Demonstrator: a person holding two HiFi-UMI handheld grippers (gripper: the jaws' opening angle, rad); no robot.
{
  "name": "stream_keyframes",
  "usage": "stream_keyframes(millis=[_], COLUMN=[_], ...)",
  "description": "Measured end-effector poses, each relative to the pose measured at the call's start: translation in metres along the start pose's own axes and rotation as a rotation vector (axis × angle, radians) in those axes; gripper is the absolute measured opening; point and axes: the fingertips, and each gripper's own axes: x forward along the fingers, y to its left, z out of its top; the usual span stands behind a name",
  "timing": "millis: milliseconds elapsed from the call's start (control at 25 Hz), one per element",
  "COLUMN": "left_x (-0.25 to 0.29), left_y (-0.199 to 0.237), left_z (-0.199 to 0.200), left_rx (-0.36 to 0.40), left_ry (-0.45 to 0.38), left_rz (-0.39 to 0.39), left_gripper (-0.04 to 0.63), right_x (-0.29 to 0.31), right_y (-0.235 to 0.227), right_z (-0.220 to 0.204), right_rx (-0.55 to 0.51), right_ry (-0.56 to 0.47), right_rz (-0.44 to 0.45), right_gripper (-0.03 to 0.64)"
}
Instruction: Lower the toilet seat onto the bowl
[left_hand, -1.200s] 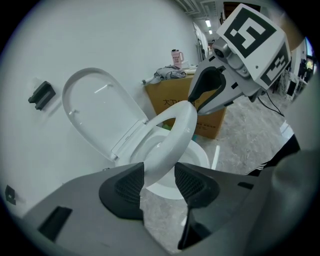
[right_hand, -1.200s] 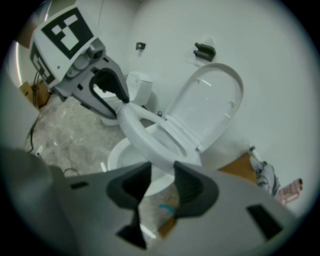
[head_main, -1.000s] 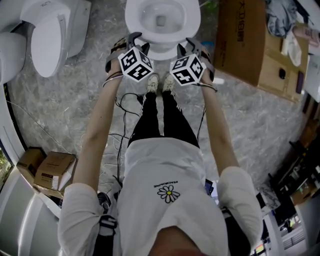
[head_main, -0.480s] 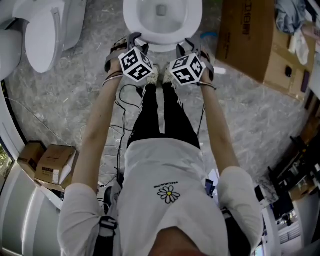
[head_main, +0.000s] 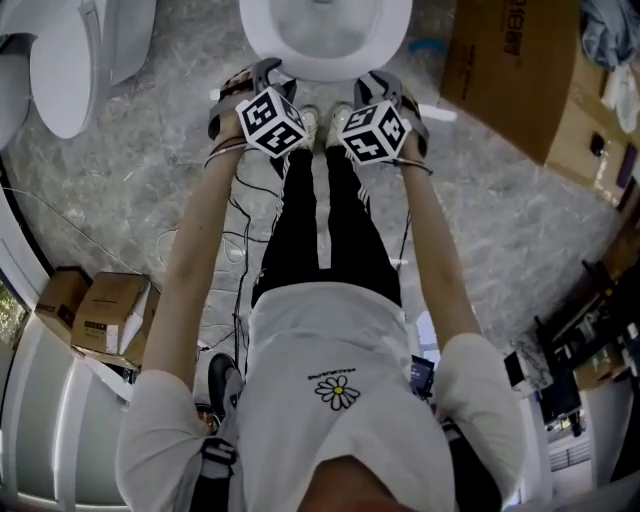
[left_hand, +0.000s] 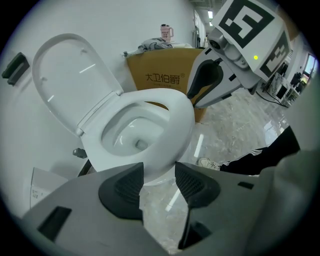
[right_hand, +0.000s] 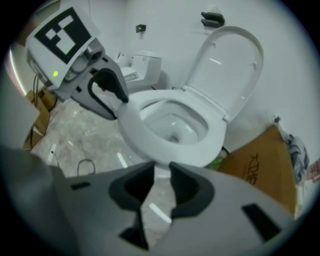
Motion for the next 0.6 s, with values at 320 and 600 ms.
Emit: stream_keyframes(millis=[320,600], left_x=[0.048,0.081], left_y=[-0.019,-0.025], left_z=[-0.024,-0.035], left_rx=[0.002,-0.007], left_ry=[0.029,0.048], left_rz=[-0.049,-0.081], left_gripper=[0.213,0.213], right_x=[0.048,0.083], right_y=[0.018,0.026], right_z=[-0.029,-0.044], right_rx=[-0.016,-0.006], right_ry=[0.060,0.103], right_rz=[0.016,0.027], right_gripper=[0.103,0.097])
